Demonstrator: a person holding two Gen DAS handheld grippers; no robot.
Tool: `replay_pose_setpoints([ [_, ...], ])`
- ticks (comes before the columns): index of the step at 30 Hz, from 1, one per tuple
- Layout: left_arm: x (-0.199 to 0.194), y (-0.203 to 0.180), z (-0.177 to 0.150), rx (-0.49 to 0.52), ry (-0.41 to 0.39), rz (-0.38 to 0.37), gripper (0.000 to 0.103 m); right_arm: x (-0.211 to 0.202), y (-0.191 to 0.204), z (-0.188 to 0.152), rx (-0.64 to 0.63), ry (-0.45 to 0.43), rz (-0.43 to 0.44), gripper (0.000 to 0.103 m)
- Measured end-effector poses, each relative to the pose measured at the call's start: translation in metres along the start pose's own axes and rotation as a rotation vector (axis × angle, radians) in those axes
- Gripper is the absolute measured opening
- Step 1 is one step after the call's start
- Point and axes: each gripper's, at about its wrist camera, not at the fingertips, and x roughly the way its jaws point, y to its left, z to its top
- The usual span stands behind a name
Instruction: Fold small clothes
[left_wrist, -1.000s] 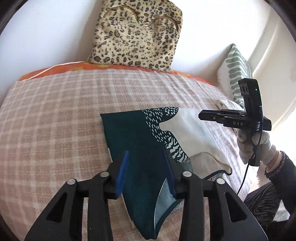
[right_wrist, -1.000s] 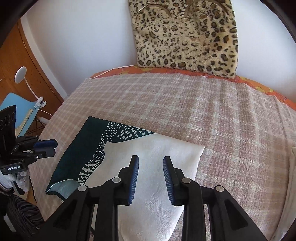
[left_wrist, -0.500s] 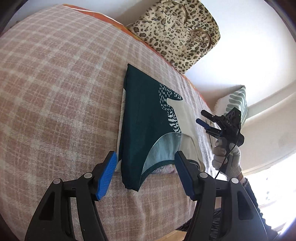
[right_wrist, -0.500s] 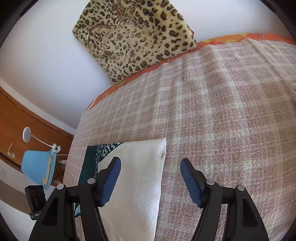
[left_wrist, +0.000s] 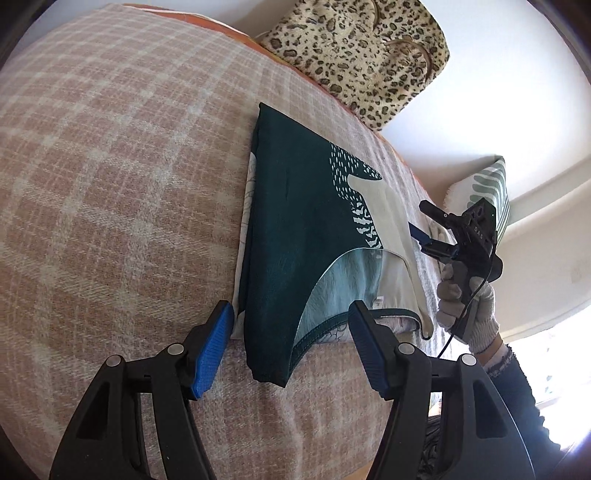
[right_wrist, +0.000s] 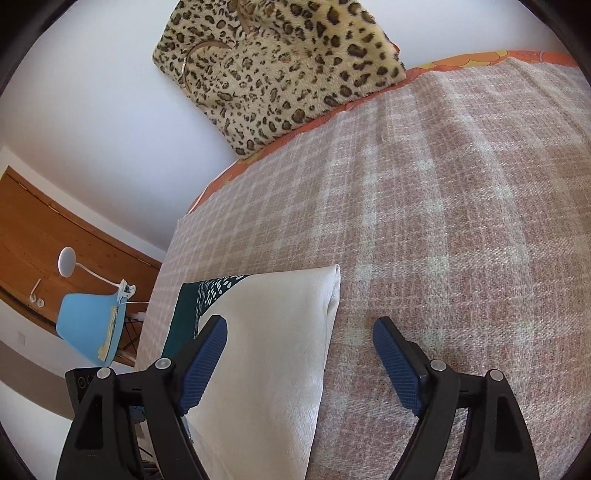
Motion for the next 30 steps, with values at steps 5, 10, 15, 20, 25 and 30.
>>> replay_pose_setpoints([
  [5, 0.006, -0.014, -0.001, 0.081, 0.000, 0.073, 0.062, 0.002, 0.004, -0.002, -0.034, -0.029, -0.011, 0.088],
  [10, 0.010, -0.020, -0.003, 0.121, -0.004, 0.095, 0.062, 0.009, 0.007, 0.005, -0.046, -0.026, -0.012, 0.089],
  [15, 0.012, -0.022, -0.004, 0.144, -0.004, 0.100, 0.059, 0.018, 0.012, 0.011, -0.068, -0.018, -0.002, 0.088],
  [20, 0.014, -0.022, -0.006, 0.159, -0.002, 0.089, 0.045, 0.026, 0.015, 0.013, -0.086, -0.004, 0.017, 0.077],
  [25, 0.015, -0.012, -0.004, 0.091, 0.008, 0.020, 0.036, 0.028, 0.015, 0.016, -0.082, -0.004, 0.023, 0.071],
  [30, 0.015, -0.007, -0.003, 0.037, 0.013, -0.034, 0.030, 0.030, 0.017, 0.016, -0.076, -0.003, 0.031, 0.070],
])
